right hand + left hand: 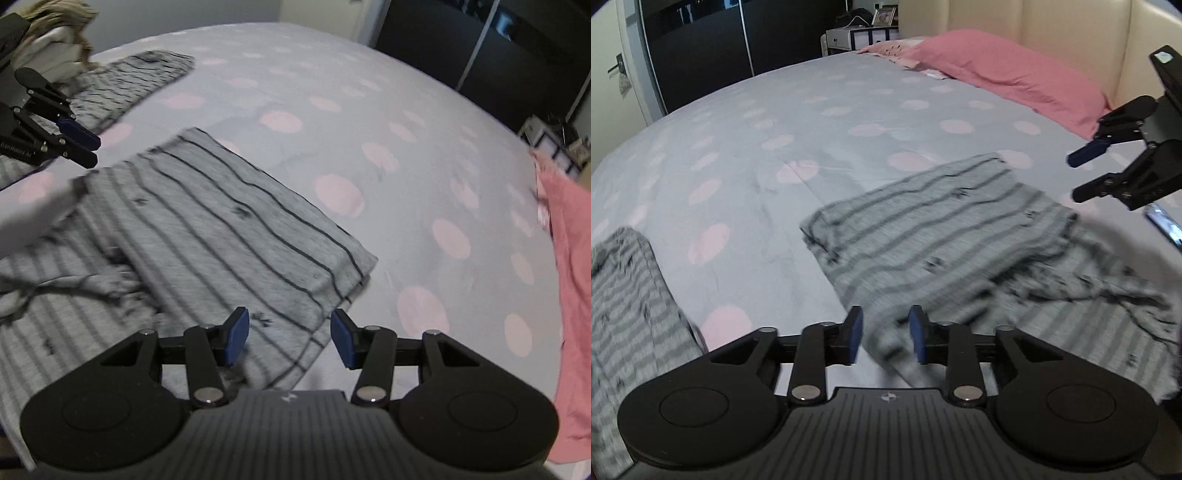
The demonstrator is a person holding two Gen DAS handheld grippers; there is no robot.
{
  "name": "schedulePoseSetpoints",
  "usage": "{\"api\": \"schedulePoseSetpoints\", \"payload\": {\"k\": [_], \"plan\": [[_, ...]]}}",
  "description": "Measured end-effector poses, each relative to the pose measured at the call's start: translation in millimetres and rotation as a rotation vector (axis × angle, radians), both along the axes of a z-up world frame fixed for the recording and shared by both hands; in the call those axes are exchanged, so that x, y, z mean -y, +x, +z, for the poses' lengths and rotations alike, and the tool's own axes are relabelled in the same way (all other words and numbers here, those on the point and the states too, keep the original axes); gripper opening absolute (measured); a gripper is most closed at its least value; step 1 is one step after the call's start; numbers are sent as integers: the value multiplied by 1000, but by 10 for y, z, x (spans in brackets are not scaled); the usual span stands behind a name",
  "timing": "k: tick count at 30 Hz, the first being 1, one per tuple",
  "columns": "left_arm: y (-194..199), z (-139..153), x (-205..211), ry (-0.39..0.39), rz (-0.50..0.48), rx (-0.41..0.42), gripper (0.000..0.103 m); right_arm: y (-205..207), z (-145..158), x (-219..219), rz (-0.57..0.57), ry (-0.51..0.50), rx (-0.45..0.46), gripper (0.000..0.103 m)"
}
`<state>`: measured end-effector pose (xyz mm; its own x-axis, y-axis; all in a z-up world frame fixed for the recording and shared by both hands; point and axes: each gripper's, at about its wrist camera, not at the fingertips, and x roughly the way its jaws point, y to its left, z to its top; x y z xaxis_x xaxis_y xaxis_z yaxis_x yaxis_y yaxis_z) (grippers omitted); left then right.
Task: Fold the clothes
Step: 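Grasp the shirt bundle edge with the left gripper while the right gripper grasps it too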
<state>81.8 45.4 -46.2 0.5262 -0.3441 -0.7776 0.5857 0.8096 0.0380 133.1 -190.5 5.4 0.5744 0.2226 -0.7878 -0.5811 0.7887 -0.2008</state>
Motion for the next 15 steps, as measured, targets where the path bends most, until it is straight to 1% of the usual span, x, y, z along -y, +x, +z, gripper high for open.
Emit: {"api": "schedulePoseSetpoints", "payload": {"k": [1,2,5,7,8,10,13,15], "plan": [[-93,10,3,-5,7,-2,40,-76,34,-31,3,-7,3,53],[-191,9,1,-10,15,3,43,-137,48,-41,0,-8,-1,51],[-359,-22,-19,-46,48,32,47,-287,55,-37,-19,1,-23,51],[-431,-86,-20,-32,89,73,48,-363,0,7,-47,11,-33,50],[-456,-124,9,7,88,96,48,-405,-38,23,-60,16,-33,50],[-525,-225,126,138,39,176,48,-507,-142,18,-55,3,-17,50],[-647,-392,321,329,-110,299,48,-679,-368,-94,3,-79,54,52],[-724,-506,473,455,-229,396,48,-750,-479,-171,47,-130,92,52]]}}
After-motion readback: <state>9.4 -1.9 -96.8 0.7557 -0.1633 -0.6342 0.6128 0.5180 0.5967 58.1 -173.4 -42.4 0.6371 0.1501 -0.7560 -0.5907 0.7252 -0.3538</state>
